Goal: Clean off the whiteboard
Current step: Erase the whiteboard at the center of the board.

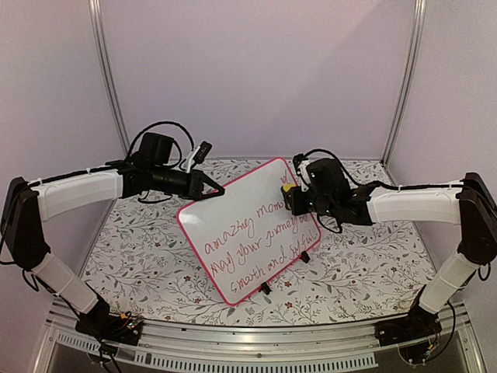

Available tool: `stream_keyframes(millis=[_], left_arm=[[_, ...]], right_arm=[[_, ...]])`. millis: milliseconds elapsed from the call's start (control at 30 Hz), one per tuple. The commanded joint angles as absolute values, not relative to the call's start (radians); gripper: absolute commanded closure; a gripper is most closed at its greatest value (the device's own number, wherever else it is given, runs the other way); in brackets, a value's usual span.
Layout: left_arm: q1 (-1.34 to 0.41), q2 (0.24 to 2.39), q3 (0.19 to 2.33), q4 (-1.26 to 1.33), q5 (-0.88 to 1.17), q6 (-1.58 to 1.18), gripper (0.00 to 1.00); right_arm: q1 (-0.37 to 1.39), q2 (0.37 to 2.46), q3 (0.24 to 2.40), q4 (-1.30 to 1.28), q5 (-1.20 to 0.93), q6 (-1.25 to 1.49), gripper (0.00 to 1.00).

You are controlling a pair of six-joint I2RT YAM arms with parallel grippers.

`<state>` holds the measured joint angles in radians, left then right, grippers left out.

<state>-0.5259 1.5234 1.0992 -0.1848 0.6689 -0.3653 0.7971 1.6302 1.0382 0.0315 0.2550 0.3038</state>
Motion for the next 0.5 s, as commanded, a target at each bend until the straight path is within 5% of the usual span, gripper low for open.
stream_keyframes(millis=[0, 467], left_arm=[[-0.546, 1.521, 1.091, -0.169, 0.68, -0.306, 1.0], [-0.547, 1.522, 1.091, -0.168, 0.681, -0.305, 1.0]], right_arm=[[0.788, 1.636, 1.044, -0.008, 0.258, 0.306, 0.75], [0.777, 1.707, 1.203, -0.027, 0.286, 0.261, 0.74]])
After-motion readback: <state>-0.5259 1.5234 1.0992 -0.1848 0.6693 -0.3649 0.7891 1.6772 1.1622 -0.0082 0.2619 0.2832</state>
